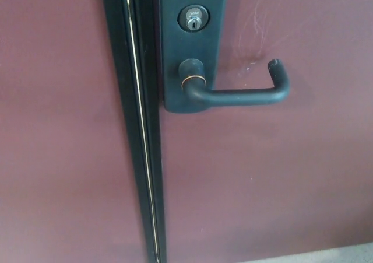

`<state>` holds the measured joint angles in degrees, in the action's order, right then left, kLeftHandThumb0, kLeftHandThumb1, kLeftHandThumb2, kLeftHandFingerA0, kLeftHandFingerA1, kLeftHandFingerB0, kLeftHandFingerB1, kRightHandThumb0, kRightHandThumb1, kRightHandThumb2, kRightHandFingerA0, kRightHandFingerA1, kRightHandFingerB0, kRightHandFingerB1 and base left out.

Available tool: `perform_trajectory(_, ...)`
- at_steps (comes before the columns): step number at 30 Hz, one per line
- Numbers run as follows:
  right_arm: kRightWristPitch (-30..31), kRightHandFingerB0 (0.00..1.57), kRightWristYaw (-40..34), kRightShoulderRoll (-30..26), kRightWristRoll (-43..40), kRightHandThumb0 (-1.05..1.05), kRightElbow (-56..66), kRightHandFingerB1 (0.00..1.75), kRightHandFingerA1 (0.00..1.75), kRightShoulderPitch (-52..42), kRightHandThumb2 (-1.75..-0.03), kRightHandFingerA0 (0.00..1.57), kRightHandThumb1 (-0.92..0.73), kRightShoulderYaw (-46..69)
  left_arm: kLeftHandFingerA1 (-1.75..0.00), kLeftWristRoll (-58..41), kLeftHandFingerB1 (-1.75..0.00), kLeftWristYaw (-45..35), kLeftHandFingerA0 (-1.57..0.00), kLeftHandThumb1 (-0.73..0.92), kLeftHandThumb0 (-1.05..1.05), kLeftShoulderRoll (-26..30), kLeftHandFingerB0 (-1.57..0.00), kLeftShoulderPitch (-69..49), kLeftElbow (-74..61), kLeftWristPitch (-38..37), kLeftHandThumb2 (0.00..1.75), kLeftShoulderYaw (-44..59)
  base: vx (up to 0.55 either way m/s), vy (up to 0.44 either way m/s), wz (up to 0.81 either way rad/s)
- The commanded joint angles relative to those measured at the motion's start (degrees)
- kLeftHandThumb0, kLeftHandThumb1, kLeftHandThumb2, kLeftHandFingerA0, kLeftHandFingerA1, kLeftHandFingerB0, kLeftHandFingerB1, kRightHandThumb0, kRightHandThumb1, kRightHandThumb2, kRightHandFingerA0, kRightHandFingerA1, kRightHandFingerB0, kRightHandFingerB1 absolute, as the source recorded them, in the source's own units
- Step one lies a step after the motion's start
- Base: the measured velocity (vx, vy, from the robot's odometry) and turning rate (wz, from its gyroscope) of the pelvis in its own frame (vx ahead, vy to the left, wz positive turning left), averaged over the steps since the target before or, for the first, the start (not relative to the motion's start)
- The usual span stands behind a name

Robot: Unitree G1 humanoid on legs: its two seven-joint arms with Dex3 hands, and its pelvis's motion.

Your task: The robot walks towards the door handle and put its right hand on it and twist the handle

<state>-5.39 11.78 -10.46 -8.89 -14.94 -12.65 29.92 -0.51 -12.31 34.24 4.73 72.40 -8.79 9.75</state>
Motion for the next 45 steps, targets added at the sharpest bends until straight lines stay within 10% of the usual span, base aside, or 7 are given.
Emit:
perform_trajectory(1, 6.6, 0.3, 1.5, -2.6, -12.6, -0.53, 33.3, 0.61, 0.69, -7.5, -0.86, 0.44, -0.37, 4.1, -0.46, 2.0, -0.4, 0.7, -0.63, 0.66, -0.13, 0.1, -0.49, -0.3, 0.1, -0.1, 0.59, -1.5, 0.0, 0.0, 0.0)
perform_trajectory(3, 7.6, 0.36, 1.5, -3.3, -12.8, -0.54, 36.6, 0.58, 0.69, -7.5, -0.57, 0.46, -0.55, 3.8, -0.46, 2.0, -0.4, 0.6, -0.63, 0.66, -0.13, 0.2, -0.49, -0.3, 0.1, -0.1, 0.59, -1.5, 0.0, 0.0, 0.0)
perform_trajectory(10, 13.8, 0.34, 3.8, -11.4, -16.4, -0.59, 47.0, 0.57, 0.69, -3.7, -0.55, 0.47, -0.47, 4.8, -0.46, 1.9, -0.4, 0.2, -0.62, 0.66, -0.13, 0.1, -0.49, -0.4, 0.2, -0.4, 0.59, -1.5, 0.0, 0.0, 0.0)
perform_trajectory(12, 14.8, 0.29, 3.8, -13.0, -16.9, -0.6, 47.9, 0.6, 0.71, -2.0, -0.82, 0.48, -0.31, 4.8, -0.46, 2.0, -0.4, 0.3, -0.62, 0.66, -0.13, 0.1, -0.49, -0.3, 0.2, -0.3, 0.59, -1.6, 0.0, 0.0, 0.0)
perform_trajectory(22, 22.9, 0.44, 2.5, -23.6, -19.8, -0.68, 55.2, 0.52, 0.64, 10.4, -0.52, 0.59, -0.37, 1.5, -0.46, 1.7, -0.4, 0.4, -0.62, 0.66, -0.13, 0.2, -0.49, -0.3, -0.2, -0.3, 0.59, -2.1, 0.0, 0.0, 0.0)
perform_trajectory(31, 33.6, 0.43, 5.2, -37.2, -20.5, -0.58, 57.4, 0.39, 0.5, 22.4, -0.54, 0.55, -0.45, -6.2, -0.46, 1.9, -0.4, 0.9, -0.63, 0.66, -0.13, 0.1, -0.49, -0.2, 0.4, -0.2, 0.59, -2.2, 0.0, 0.0, 0.0)
perform_trajectory(45, 42.0, 0.28, 7.6, -41.8, -14.6, -0.61, 55.1, 0.43, 0.49, 42.8, -0.76, 0.37, -0.47, -28.3, -0.46, 2.0, -0.4, 0.5, -0.63, 0.66, -0.13, 0.3, -0.49, -0.6, 0.1, -0.6, 0.59, -2.1, 0.0, 0.0, 0.0)
